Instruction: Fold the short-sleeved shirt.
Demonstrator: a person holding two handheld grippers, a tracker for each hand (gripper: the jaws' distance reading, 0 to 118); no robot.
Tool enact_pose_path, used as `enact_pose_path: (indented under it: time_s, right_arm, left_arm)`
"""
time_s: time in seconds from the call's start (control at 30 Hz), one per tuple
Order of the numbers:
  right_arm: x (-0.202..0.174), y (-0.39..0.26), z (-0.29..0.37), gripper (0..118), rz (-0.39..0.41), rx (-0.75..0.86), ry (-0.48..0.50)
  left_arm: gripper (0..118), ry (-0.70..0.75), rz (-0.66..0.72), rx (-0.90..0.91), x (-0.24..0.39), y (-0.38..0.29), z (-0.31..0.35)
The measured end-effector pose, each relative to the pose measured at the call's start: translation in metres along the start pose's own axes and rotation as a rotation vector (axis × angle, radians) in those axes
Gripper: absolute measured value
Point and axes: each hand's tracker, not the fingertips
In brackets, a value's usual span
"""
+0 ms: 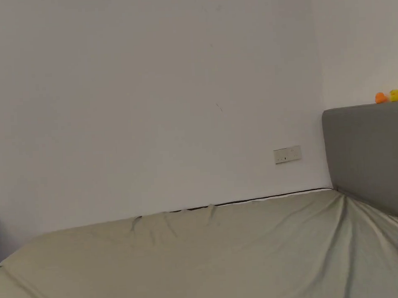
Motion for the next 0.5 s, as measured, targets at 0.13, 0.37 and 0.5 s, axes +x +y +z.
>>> enact_pose_path:
  time_s: [0.13, 0.37, 0.5]
  right_arm:
    - [-0.003, 0.004, 0.011, 118, -0.015, 0.028, 0.040]
    - [-0.016, 0.009, 0.010, 118, 0.079, 0.102, -0.039]
    - [-0.018, 0.010, 0.013, 118, 0.099, 0.105, -0.036]
  left_arm:
    - [115, -0.023, -0.016, 0.102, 0.000, -0.001, 0.021]
    - [115, -0.047, -0.082, 0.156, 0.008, -0.006, 0.025]
    - [115, -0.039, -0.110, 0.082, 0.012, -0.007, 0.017]
